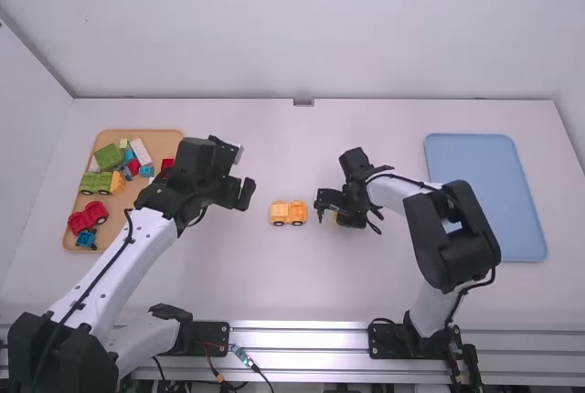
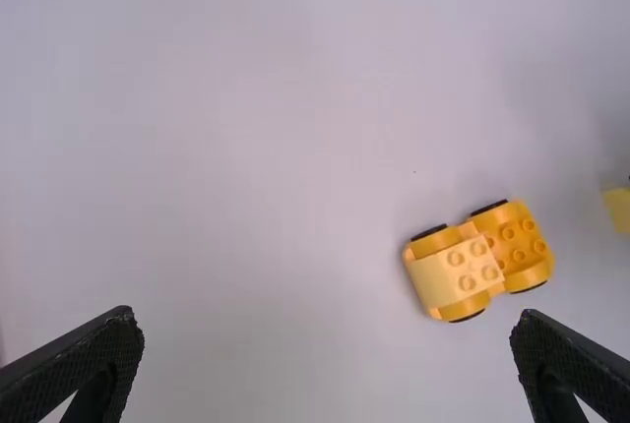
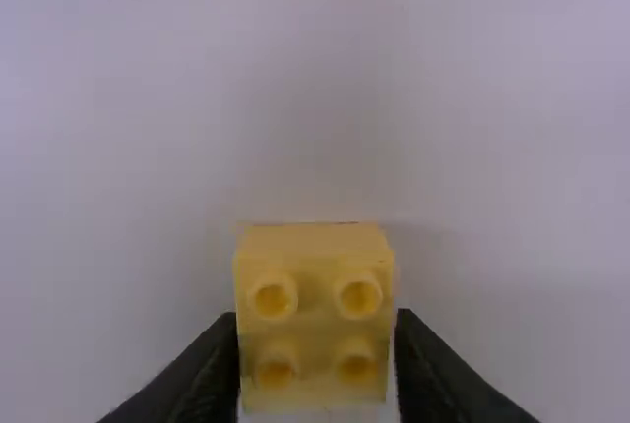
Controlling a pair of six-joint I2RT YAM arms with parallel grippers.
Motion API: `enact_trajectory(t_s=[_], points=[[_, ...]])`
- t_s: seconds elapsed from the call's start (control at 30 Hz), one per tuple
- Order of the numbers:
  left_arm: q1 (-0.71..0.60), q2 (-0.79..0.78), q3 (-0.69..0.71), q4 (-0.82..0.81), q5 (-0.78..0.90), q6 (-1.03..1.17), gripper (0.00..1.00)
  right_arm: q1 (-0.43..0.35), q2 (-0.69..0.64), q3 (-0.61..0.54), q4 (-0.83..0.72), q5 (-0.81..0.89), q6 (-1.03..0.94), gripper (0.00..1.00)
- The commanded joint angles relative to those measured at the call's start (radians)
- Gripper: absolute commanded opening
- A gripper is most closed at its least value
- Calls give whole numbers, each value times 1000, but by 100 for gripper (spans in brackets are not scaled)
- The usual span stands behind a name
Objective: Assemble lego blocks to make yellow taxi
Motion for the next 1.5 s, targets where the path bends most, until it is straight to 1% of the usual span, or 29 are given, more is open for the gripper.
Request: enact_trajectory(t_s=[0.0, 0.03, 0.07, 0.1, 0.2, 0.3, 0.33, 0.4, 0.53, 0.6, 0.73, 0.77, 0.83, 0.93, 0.97, 1.07, 1.13, 1.17, 1.27, 1.33, 1.37, 1.43, 1.47], points=[[-6, -19, -6, -9, -3, 8, 99, 0, 18, 35, -6, 26, -18, 52], [-6, -19, -6, -19, -3, 11, 99, 5, 18, 43, -10, 22, -7, 62], [-6, -19, -6, -22, -3, 11, 99, 9, 18, 46, -8, 22, 4, 95], [-6, -19, -6, -23, -3, 11, 99, 11, 18, 46, -4, 25, 19, 99], [-6, -19, -6, -19, -3, 12, 99, 9, 18, 53, -11, 30, 20, 99], [-5, -19, -6, -17, 15, 84, 99, 9, 16, 68, -7, 34, 58, 99], [-6, -19, -6, -19, 56, 178, 99, 8, 9, 87, -18, 32, 93, 99], [-6, -19, -6, -17, 76, 272, 99, 8, -13, 113, -65, 15, 106, 99], [-5, -19, -23, 26, 21, 304, 99, 8, -83, 129, -133, -66, 83, 99], [-5, -19, -55, 83, -12, 325, 99, 2, -121, 128, -141, -116, 61, 99], [-6, -19, -158, 240, 5, 437, 99, -32, -206, 128, -168, -190, 56, 99], [-6, -19, -170, 260, 3, 453, 99, -34, -215, 128, -173, -198, 58, 99], [-6, -19, -228, 355, -6, 509, 99, -50, -241, 128, -193, -250, 52, 99], [-6, -20, -293, 456, 0, 515, 99, -81, -255, 126, -219, -342, -6, 99], [-6, -21, -310, 478, 1, 496, 99, -91, -266, 116, -215, -366, -20, 99], [2, -22, -332, 504, 16, 473, 99, -113, -304, 64, -123, -391, 32, 99], [2, -22, -328, 490, 76, 518, 99, -121, -323, 28, -58, -391, 77, 99], [2, -22, -320, 468, 137, 555, 99, -123, -345, -7, -17, -391, 95, 99], [19, -21, -286, 398, 275, 662, 99, -109, -407, -89, 33, -399, 88, 99], [34, -21, -265, 344, 368, 763, 99, -90, -441, -136, 55, -397, 71, 99], [43, -21, -252, 304, 431, 855, 99, -76, -463, -172, 80, -398, 68, 99], [50, -20, -246, 266, 500, 953, 99, -67, -482, -208, 111, -396, 68, 99], [57, -19, -245, 239, 554, 1052, 99, -61, -498, -240, 148, -394, 79, 99]])
